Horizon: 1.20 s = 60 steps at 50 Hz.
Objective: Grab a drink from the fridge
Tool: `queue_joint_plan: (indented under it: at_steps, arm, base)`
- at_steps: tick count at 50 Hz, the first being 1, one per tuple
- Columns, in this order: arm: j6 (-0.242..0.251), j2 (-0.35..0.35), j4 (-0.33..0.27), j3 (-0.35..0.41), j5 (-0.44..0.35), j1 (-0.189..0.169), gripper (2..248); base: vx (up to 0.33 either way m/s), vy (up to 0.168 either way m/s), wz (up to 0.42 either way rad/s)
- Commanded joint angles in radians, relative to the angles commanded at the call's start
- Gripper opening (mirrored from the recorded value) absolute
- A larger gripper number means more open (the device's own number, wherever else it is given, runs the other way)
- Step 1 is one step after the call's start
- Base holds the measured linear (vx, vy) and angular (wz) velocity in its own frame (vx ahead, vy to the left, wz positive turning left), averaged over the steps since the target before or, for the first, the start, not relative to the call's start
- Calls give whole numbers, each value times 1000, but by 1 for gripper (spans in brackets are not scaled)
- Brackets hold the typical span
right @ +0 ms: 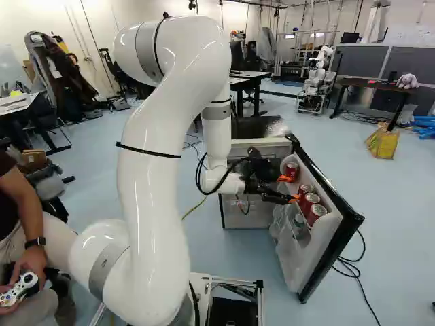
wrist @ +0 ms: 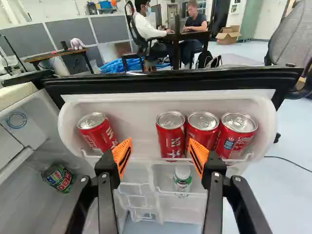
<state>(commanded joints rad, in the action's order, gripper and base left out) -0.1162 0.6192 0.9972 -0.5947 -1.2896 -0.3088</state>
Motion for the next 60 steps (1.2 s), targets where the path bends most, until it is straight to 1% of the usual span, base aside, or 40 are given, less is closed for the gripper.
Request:
queue_joint_plan:
  at_steps: [24, 60]
  arm:
    - [0, 16, 0, -29, 0, -25, 171]
    - [0, 24, 0, -44, 0, -34, 171]
  base:
    - [0, 0, 0]
    - [0, 0, 0]
